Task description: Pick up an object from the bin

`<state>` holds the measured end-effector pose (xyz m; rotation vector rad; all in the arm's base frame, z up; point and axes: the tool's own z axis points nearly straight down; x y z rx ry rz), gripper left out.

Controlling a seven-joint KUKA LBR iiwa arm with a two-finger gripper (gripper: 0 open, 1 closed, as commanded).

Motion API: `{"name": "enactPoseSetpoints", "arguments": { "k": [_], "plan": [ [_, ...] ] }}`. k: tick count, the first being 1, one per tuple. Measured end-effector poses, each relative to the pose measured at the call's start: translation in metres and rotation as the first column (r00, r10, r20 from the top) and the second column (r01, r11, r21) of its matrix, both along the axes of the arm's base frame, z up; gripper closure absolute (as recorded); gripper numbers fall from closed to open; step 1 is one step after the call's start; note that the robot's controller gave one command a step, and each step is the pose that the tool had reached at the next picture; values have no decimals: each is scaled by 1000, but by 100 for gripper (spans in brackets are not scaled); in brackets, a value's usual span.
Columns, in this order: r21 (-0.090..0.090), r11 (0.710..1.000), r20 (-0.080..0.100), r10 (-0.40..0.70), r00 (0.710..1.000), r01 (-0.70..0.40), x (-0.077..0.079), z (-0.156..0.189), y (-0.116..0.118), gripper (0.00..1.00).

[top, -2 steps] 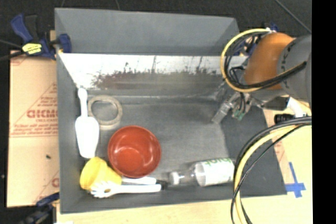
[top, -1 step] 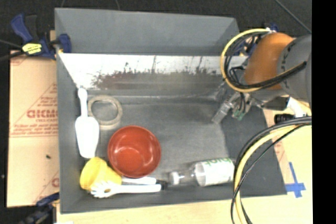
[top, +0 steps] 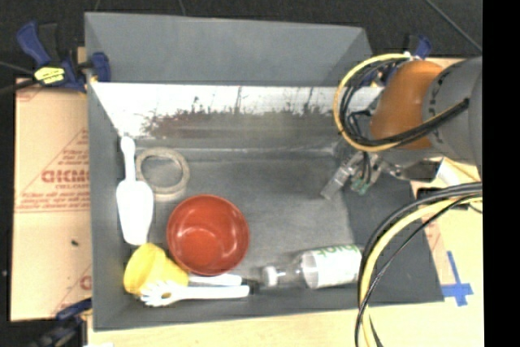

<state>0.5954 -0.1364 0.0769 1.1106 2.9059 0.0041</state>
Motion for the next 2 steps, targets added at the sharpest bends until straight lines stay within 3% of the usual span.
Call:
{"name": "enactPoseSetpoints", "arguments": {
  "k": [1, 2],
  "plan": [
    [-4, 998, -1, 58, 998, -58, 12, 163, -4, 100],
    [-4, 998, -2, 60, 998, -60, 11, 163, -4, 100]
  ]
}}
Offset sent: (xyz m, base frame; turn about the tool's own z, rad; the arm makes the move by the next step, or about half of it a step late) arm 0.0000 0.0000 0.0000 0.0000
